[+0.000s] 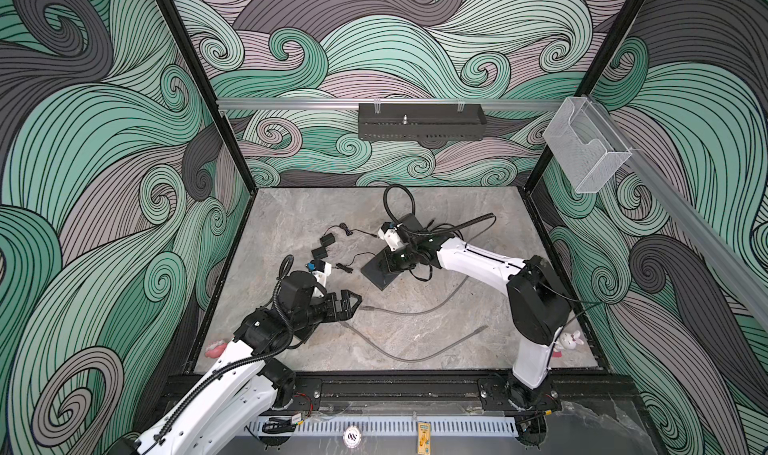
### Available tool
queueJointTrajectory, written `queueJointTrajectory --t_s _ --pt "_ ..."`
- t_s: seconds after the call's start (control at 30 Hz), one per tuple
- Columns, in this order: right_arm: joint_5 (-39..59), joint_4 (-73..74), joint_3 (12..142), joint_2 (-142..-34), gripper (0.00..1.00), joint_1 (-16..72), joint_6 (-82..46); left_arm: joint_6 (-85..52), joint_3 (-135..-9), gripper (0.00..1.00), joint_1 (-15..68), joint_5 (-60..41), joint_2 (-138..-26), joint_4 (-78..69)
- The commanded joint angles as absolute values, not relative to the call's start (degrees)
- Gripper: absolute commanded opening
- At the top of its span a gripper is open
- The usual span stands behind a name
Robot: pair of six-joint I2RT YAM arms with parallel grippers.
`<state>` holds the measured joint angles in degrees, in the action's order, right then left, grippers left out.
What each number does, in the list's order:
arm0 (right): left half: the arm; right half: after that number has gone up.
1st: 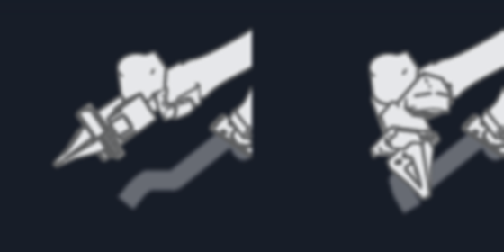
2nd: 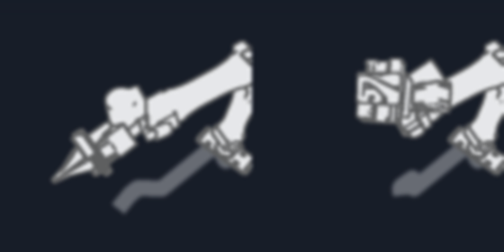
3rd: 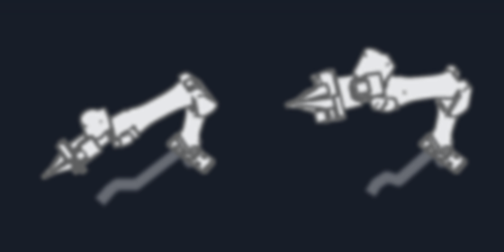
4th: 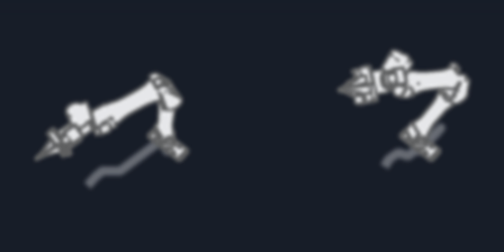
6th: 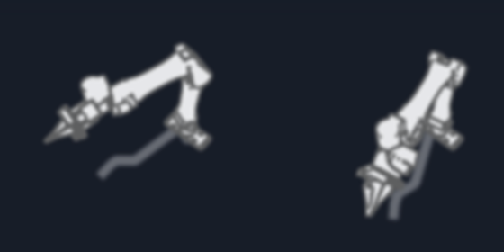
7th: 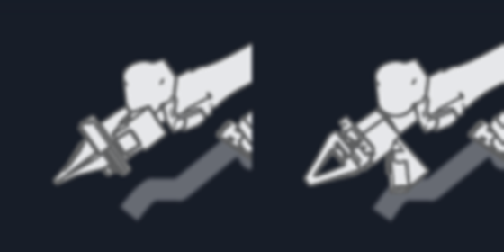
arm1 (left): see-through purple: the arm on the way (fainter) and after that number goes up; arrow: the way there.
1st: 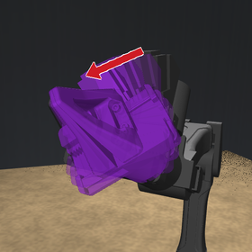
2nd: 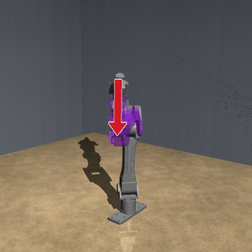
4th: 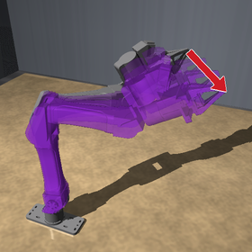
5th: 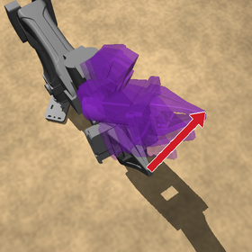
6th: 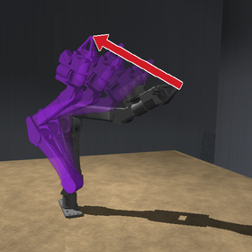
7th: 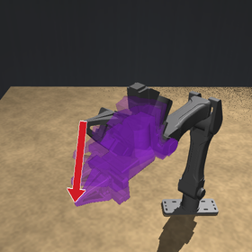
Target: Insert the plug into the switch port
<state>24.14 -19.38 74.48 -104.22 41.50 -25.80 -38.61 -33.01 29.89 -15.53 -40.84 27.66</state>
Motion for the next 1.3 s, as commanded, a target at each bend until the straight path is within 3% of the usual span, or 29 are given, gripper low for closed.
queueJointTrajectory --t_s 0.0,0.27,0.53,0.77,1.03,1.27 --pt "28.98 -11.73 70.49 -99.83 0.00 41.22 -28.35 -40.92 -34.11 0.99 29.97 -19.13 -44.23 20.95" --pt "37.06 -7.64 67.84 -99.24 0.00 41.18 -29.09 -38.72 -35.77 0.77 29.98 -21.65 -52.04 20.42" --pt "38.78 -2.92 63.39 -96.21 0.00 41.13 -30.76 -39.02 -33.41 0.76 30.07 -24.17 -53.51 15.98" --pt "39.33 3.54 58.28 -92.86 0.00 41.29 -35.86 -39.90 -32.78 0.63 30.06 -27.11 -55.03 12.90" --pt "38.21 9.62 56.59 -93.24 0.00 44.30 -41.92 -40.38 -32.52 0.60 30.28 -28.28 -57.04 10.47" --pt "36.49 9.49 57.14 -94.11 0.00 46.54 -42.36 -40.78 -32.33 0.52 30.51 -28.43 -57.15 9.16"
